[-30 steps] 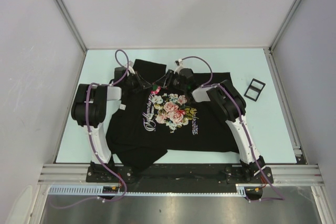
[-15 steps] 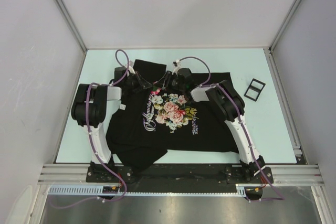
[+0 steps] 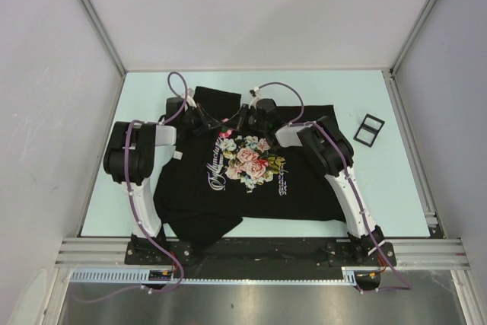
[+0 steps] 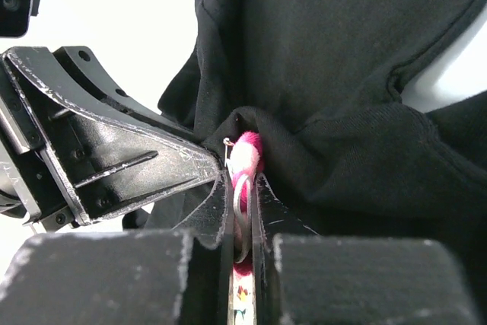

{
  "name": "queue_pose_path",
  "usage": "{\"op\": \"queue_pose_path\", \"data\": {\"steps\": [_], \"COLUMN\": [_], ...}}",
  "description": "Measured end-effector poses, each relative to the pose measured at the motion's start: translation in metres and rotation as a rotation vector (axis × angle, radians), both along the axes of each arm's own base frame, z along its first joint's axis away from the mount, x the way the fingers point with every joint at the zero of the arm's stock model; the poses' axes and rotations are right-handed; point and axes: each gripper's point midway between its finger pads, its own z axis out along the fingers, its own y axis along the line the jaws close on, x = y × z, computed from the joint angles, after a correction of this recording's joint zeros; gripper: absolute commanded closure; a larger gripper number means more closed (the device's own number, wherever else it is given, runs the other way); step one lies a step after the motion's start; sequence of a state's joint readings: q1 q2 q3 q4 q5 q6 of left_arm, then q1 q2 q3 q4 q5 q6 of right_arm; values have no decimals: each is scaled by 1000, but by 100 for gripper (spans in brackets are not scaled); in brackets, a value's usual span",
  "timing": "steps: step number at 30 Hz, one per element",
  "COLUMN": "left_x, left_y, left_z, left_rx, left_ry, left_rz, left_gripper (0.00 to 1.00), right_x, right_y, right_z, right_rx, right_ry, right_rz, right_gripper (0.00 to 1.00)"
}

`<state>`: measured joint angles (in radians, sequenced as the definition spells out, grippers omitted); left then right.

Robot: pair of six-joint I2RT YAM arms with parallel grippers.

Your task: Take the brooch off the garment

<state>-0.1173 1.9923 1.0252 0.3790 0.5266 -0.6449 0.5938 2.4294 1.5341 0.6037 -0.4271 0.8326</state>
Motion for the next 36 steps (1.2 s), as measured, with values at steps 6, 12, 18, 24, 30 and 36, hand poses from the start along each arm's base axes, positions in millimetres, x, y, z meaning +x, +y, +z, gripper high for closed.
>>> {"op": "queue_pose_path", "data": {"steps": [6, 12, 18, 24, 30, 36], "left_x": [2, -4, -2, 0, -1, 0], "left_y": [0, 5, 7, 1, 0, -2], "left_z": [3, 2, 11, 20, 21, 23], "left_rx": [-3, -41, -110, -165, -182, -202], "left_ry": [-15, -21, -27, -42, -36, -41], "left_rz": [1, 27, 41, 26, 21, 19], "left_gripper": [75, 59, 50, 48, 57, 59], "right_x": [2, -2, -2, -3, -4, -3], "right_y": [0, 0, 0, 1, 0, -3], "right_z": [5, 10, 19, 27, 27, 29], "right_rx": [18, 56, 101, 128, 141, 181], "right_ry": [-15, -41, -64, -78, -75, -68], "right_rz": [2, 16, 26, 36, 35, 39], "right_gripper": [100, 100, 100, 100, 100, 100]}}
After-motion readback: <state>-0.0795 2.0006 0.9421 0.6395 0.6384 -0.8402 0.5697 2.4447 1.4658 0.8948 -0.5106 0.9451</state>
